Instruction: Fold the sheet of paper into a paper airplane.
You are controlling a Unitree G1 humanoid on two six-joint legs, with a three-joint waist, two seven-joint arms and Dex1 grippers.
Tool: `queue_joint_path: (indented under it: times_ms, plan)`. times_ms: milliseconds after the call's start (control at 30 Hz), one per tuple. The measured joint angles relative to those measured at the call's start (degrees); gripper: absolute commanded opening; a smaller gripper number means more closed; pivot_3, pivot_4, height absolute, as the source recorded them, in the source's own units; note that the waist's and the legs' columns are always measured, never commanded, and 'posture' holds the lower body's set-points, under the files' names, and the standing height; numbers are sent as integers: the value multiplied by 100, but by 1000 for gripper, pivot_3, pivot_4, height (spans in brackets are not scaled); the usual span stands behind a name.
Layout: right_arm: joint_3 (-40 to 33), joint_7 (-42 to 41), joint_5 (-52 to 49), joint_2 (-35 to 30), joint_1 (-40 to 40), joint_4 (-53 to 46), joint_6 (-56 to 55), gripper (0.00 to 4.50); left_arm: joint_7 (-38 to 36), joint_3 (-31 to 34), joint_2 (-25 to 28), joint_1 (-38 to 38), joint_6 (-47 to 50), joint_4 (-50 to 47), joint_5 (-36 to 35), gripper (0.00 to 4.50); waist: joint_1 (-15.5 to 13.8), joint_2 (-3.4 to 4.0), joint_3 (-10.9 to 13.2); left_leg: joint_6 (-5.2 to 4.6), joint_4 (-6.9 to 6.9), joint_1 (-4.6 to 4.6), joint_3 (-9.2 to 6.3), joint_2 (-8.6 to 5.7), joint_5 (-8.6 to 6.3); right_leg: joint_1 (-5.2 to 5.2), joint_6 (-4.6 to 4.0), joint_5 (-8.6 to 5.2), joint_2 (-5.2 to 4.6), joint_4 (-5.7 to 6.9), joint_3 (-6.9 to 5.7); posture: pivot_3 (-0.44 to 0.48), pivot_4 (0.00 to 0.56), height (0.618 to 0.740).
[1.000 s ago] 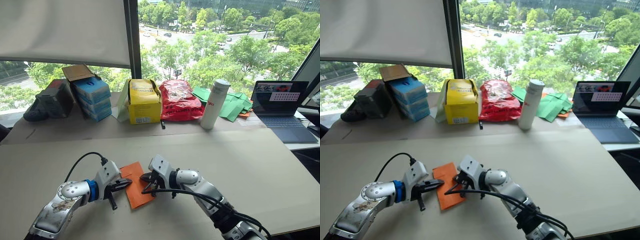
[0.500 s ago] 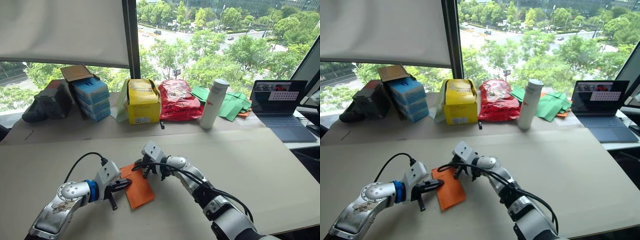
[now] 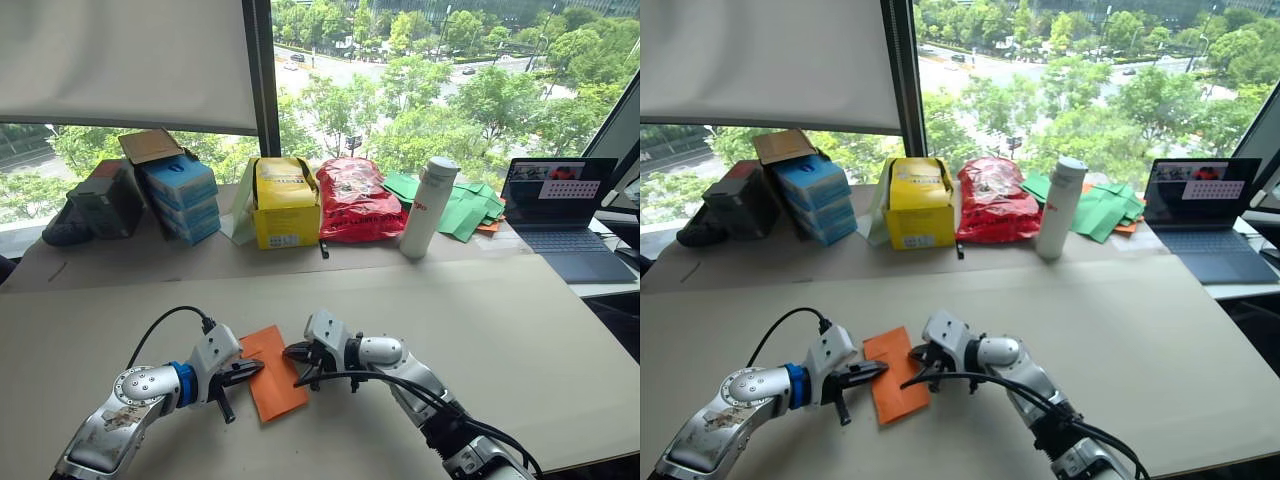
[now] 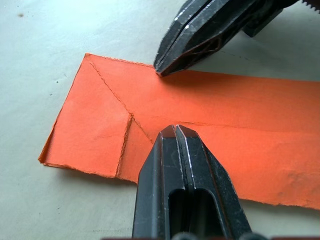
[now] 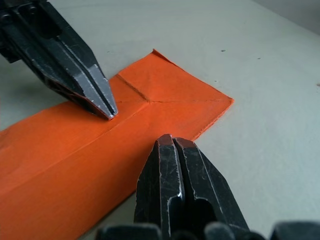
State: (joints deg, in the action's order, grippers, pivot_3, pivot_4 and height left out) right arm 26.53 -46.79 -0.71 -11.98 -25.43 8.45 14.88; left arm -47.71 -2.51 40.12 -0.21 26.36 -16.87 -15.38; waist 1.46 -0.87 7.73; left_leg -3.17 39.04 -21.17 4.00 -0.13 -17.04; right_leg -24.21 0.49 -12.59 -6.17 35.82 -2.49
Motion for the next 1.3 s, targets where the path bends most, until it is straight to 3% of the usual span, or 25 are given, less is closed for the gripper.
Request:
queue_joint_path:
  times_ms: [433, 867, 1300]
  plan:
    - [267, -426, -3, -769, 617, -1463, 664, 15, -83, -34, 32, -113, -4, 99, 2, 0, -57, -2, -1, -1, -4, 0, 0, 2, 0, -1, -2, -2, 0, -10, -1, 0, 150, 740]
    - [-193, -368, -503, -405, 584, -1440, 641, 15, -119, -36, 52, -170, -24, 138, 1, 0, -61, -7, 8, 3, -3, -13, 0, 3, 4, -13, -4, -3, 2, -7, -3, 0, 150, 740]
    - [216, -575, -225, -708, 576, -1189, 184, 15, -85, -33, 52, -165, -12, 135, 0, 0, -64, -7, 9, 2, -3, -12, -1, 3, 3, -9, -4, -3, 2, -8, -6, 0, 150, 740]
